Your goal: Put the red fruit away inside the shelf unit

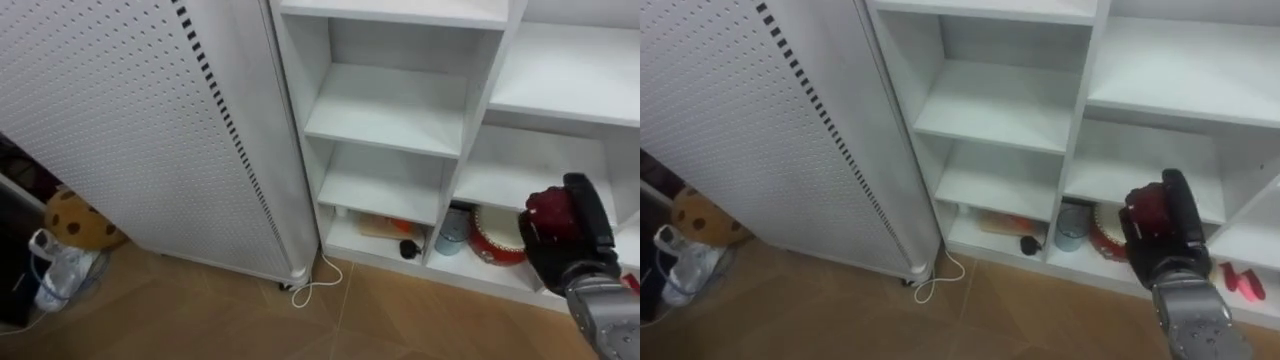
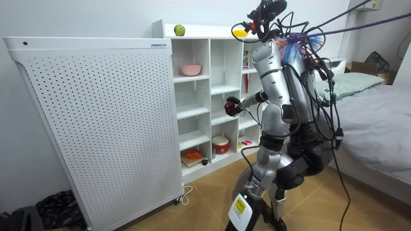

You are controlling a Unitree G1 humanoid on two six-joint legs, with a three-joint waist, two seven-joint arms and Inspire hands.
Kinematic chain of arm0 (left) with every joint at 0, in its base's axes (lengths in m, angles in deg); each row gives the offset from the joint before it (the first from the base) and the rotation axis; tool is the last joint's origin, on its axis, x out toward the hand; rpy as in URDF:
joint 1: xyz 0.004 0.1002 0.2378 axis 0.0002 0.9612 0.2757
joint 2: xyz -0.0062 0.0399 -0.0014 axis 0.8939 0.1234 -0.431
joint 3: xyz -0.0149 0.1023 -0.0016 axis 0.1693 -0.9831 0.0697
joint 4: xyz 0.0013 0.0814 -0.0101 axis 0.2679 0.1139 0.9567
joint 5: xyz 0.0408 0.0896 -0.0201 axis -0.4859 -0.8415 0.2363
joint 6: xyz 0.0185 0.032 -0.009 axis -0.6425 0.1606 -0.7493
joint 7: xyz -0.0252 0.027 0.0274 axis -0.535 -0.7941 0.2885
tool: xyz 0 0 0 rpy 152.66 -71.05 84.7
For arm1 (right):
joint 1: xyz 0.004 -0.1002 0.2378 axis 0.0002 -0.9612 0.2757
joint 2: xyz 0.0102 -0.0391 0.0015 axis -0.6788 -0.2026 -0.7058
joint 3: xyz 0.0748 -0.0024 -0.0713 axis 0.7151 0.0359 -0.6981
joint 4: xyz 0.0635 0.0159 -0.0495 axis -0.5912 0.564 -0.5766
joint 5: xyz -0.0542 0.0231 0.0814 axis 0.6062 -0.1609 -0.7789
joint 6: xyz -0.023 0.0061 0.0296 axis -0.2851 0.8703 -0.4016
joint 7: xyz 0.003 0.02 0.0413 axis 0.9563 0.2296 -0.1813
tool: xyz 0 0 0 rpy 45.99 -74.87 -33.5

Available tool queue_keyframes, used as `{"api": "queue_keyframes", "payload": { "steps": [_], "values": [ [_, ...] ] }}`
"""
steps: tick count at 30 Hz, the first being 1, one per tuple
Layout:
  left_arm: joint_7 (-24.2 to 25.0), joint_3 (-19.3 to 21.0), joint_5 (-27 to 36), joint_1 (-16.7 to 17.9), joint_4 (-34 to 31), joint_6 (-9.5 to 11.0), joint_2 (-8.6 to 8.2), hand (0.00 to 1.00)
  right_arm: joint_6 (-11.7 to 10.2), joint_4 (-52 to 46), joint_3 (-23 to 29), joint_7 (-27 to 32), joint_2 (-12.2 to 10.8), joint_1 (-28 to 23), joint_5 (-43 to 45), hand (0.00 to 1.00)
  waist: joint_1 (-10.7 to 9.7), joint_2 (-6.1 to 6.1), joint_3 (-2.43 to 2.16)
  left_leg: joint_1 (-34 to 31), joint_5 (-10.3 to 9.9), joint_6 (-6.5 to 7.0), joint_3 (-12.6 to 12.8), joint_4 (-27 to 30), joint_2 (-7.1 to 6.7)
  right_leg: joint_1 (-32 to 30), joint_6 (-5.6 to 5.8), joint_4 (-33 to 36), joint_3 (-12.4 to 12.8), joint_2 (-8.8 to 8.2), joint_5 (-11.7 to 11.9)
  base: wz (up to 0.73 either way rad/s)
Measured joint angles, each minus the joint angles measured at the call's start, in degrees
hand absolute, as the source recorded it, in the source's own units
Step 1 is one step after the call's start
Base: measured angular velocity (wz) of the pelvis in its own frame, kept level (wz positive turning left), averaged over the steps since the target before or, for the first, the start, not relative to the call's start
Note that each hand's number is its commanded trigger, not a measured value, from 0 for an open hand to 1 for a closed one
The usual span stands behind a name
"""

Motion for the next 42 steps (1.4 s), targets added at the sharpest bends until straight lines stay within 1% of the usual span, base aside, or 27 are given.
{"api": "queue_keyframes", "payload": {
  "steps": [2,3,4,5,7,8,9,13,15,18,22,24,27,29,33,40,42],
  "values": [
    [0.00,-0.77,-0.09,0.01,-0.09,0.01,0.00,0.00,-0.04,0.00,0.88,0.92,0.43,1.34,-0.03,1.00,-0.04,-0.03,-0.02,-0.56,-0.11,0.18,0.05,0.42,-0.01,-0.37,0.08,0.16,0.01,-0.07,0.02,0.00],
    [0.00,-0.91,-0.09,0.03,-0.04,-0.03,0.00,0.00,-0.04,0.00,0.87,1.22,0.58,1.64,-0.02,0.98,-0.05,-0.03,-0.01,-0.61,-0.16,0.25,0.05,0.52,-0.02,-0.38,0.11,0.17,0.01,-0.07,0.04,-0.03],
    [0.00,-1.31,-0.09,0.09,-0.01,-0.17,0.08,0.00,-0.04,0.00,0.89,1.83,0.74,2.11,0.01,0.83,-0.14,-0.11,-0.04,-0.64,-0.23,0.36,0.06,0.69,-0.02,-0.36,0.20,0.16,0.03,-0.07,0.08,0.00],
    [0.00,-1.69,-0.09,0.09,-0.07,-0.27,0.15,0.00,-0.04,0.00,0.92,2.44,0.83,2.41,0.08,0.61,-0.28,-0.13,-0.05,-0.69,-0.29,0.45,0.06,0.80,-0.02,-0.35,0.29,0.13,0.04,-0.07,0.13,-0.03],
    [0.00,-1.85,-0.10,0.09,-0.22,-0.32,0.16,0.00,-0.03,0.00,0.97,3.36,0.83,2.56,0.10,0.53,-0.54,-0.13,-0.05,-0.79,-0.38,0.57,0.06,1.02,-0.01,-0.35,0.39,0.12,0.04,-0.05,0.19,0.00],
    [-0.01,-1.85,-0.14,0.09,-0.29,-0.36,0.17,0.00,-0.03,0.00,1.01,4.06,0.83,2.60,0.14,0.24,-0.68,-0.13,-0.05,-0.84,-0.41,0.62,0.06,1.11,-0.01,-0.36,0.45,0.13,0.06,-0.05,0.23,0.00],
    [-0.03,-1.85,-0.16,0.09,-0.28,-0.36,0.17,0.00,-0.03,0.00,1.27,4.90,0.84,2.66,0.13,0.00,-0.78,-0.13,-0.05,-0.87,-0.44,0.66,0.06,1.18,0.00,-0.37,0.48,0.13,0.06,-0.06,0.24,0.00],
    [-0.05,-1.76,-0.11,0.30,-0.23,-0.37,0.17,0.00,-0.33,-0.34,3.78,7.55,0.88,3.02,1.30,0.00,-0.89,-0.01,-0.13,-1.14,-0.57,0.70,0.15,1.56,0.08,-0.63,0.53,0.27,0.04,-0.07,0.27,-0.01],
    [-0.05,-1.75,-0.11,0.57,-0.24,-0.38,0.11,0.00,-1.31,-1.87,5.43,10.54,0.92,3.33,2.31,0.00,-0.99,0.12,-0.21,-1.49,-0.64,0.76,0.14,1.93,0.09,-0.93,0.52,0.52,0.02,-0.09,0.27,0.00],
    [-0.05,-1.74,-0.11,0.64,-0.24,-0.36,0.07,0.00,-2.51,-3.35,5.87,14.57,1.01,3.43,3.20,0.00,-0.93,0.25,-0.29,-1.48,-0.68,0.79,0.14,2.15,0.04,-0.92,0.57,0.78,0.06,-0.12,0.23,0.00],
    [-0.07,-1.73,-0.14,0.65,-0.24,-0.33,0.06,0.00,-2.84,-3.94,5.87,18.24,1.05,3.71,3.35,0.00,-0.70,0.55,-0.48,-1.46,-0.69,0.79,0.14,2.46,0.03,-0.91,0.70,1.15,0.19,-0.12,0.13,0.00],
    [-0.09,-1.73,-0.15,0.66,-0.19,-0.21,0.03,0.00,-3.47,-4.24,5.87,20.13,1.11,3.71,3.37,0.00,-0.33,0.69,-0.57,-1.36,-0.68,0.80,0.15,2.50,0.03,-0.89,0.73,1.26,0.25,-0.11,0.11,0.00],
    [-0.09,-1.71,-0.18,0.91,-0.14,-0.09,-0.02,0.00,-3.57,-4.25,5.87,22.13,1.86,3.72,3.36,0.00,0.03,0.78,-0.62,-1.33,-0.69,0.79,0.17,2.86,-0.04,-0.91,1.02,1.74,0.32,-0.19,-0.20,0.00],
    [-0.09,-1.71,-0.18,1.02,-0.07,-0.09,-0.04,0.00,-4.16,-4.27,5.87,23.29,2.27,3.73,3.35,0.00,0.17,0.78,-0.62,-1.30,-0.70,0.78,0.19,3.09,-0.08,-0.90,1.02,2.10,0.34,-0.30,-0.39,0.02],
    [-0.05,-1.71,-0.18,1.11,0.22,0.16,-0.07,0.00,-5.80,-6.21,6.36,25.50,2.34,3.73,3.31,0.00,0.18,0.81,-0.64,-1.05,-0.74,0.71,0.18,3.08,-0.01,-0.71,1.04,2.21,0.33,-0.28,-0.45,0.00],
    [0.27,-1.74,-0.29,1.11,0.34,0.23,-0.15,0.00,-6.81,-8.25,6.29,26.72,2.33,3.69,3.27,0.00,0.39,0.84,-0.65,-0.01,-0.95,0.37,0.29,3.05,0.07,0.05,0.98,2.24,0.70,-0.12,-0.44,0.00],
    [0.54,-1.74,-0.05,1.05,0.34,0.24,-0.15,0.00,-7.42,-8.27,6.30,26.68,2.35,3.65,1.77,0.00,0.22,0.87,-0.64,0.17,-1.05,0.22,0.18,2.94,0.08,0.27,0.96,2.15,0.53,-0.10,-0.45,0.00]
  ]
}}
